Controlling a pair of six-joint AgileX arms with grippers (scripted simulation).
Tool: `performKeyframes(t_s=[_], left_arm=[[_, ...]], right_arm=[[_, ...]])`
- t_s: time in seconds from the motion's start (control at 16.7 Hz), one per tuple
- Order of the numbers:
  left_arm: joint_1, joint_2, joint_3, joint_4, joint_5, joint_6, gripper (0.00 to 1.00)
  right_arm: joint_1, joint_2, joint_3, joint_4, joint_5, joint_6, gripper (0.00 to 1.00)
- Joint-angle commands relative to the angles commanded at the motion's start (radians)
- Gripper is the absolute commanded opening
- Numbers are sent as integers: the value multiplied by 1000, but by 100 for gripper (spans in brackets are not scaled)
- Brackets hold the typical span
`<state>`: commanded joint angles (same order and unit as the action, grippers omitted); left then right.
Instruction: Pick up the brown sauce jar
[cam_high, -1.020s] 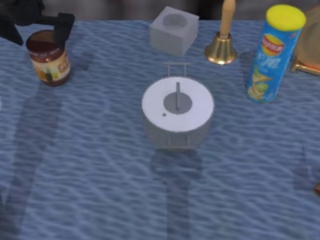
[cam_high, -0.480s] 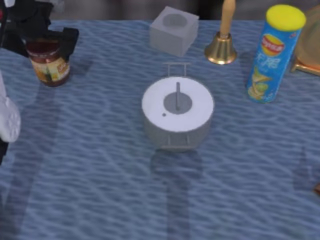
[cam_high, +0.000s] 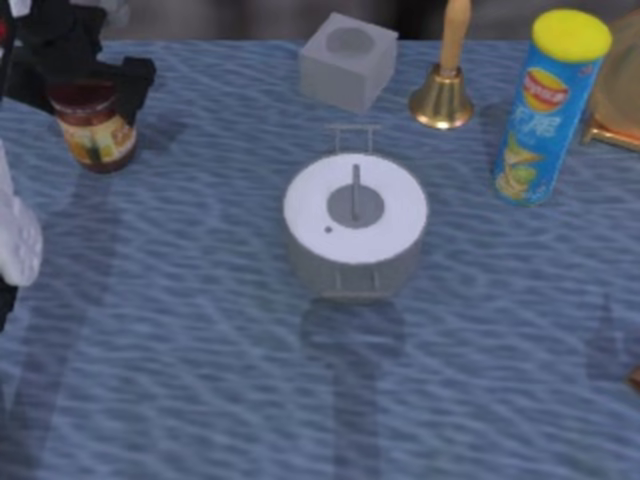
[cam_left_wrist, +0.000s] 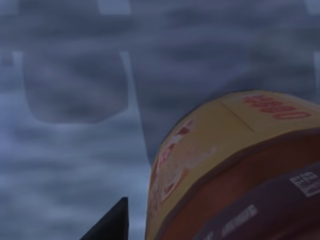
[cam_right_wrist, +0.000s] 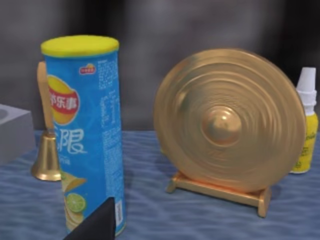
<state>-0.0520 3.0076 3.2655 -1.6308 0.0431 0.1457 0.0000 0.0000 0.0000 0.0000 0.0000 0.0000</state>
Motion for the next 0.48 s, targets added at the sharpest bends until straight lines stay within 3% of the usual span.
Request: performKeyframes(t_s=[0.48], left_arm=[[0, 0, 0, 0, 0, 0, 17]], right_arm=[[0, 0, 0, 0, 0, 0, 100]])
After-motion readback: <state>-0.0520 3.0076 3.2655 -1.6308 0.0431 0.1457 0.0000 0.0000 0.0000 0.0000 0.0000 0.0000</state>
